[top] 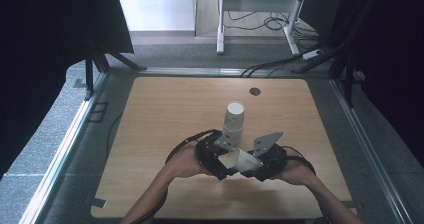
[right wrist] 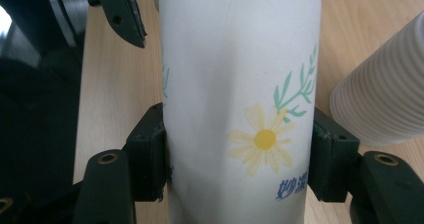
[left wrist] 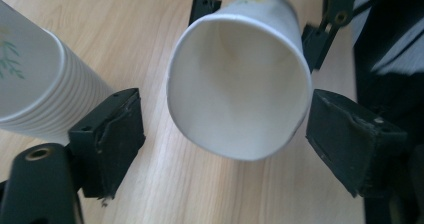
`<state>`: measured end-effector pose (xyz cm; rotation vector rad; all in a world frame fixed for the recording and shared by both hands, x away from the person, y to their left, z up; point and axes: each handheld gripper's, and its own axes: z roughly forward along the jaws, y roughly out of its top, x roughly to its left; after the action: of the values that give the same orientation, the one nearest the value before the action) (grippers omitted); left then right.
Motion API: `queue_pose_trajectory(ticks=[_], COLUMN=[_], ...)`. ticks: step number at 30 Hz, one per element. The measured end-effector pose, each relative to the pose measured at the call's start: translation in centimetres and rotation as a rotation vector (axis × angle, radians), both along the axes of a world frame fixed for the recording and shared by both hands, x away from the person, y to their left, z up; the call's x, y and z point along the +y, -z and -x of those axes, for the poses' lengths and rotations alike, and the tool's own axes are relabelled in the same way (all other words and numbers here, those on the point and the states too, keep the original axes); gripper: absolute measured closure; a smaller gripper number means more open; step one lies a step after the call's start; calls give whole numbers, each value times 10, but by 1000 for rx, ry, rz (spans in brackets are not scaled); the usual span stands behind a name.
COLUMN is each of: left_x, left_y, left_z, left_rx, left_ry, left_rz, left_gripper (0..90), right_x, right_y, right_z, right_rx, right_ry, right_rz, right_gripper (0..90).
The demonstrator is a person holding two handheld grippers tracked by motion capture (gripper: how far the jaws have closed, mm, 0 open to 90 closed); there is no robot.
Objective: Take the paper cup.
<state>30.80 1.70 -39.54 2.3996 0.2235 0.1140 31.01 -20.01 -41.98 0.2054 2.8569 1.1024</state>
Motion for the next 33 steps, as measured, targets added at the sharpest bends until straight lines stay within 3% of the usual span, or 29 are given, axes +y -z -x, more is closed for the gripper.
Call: queue_pose_trajectory(ticks=[1,2,3,5,6,7,8,10,11,14,21,27,33], left_x=[4,4,8,11,11,13,13,14,14,14,13,12,12], left_y=[0,0,0,1,1,2,2,3,3,6,11,14,12], left_z=[-1,-1,-3,-4,-4,-4,-4,-5,-5,-5,-7,-7,-6], left_rx=[21,21,38,55,55,69,69,82,82,92,130,130,115], left_ry=[-10,-10,-20,-29,-29,-36,-36,-33,-33,-19,22,29,32], left_rz=[52,52,107,159,159,205,205,253,253,307,389,396,369], left_gripper=[142,142,142,142,142,142,142,145,146,152,227,285,311], right_x=[-2,-2,-5,-8,-8,-10,-11,-14,-14,-16,-18,-17,-16], right_y=[0,0,0,1,1,1,1,1,1,3,8,11,14], right_z=[0,0,1,2,2,3,4,4,4,6,7,7,6], right_rx=[2,2,-2,-10,-10,-20,-25,-26,-26,-33,-18,-8,10], right_ry=[8,8,12,13,13,14,14,13,13,14,8,6,2], right_rz=[-21,-21,-64,-101,-101,-133,-153,-189,-189,-240,-288,-297,-296], right_gripper=[371,371,371,371,371,371,371,371,371,370,369,368,351])
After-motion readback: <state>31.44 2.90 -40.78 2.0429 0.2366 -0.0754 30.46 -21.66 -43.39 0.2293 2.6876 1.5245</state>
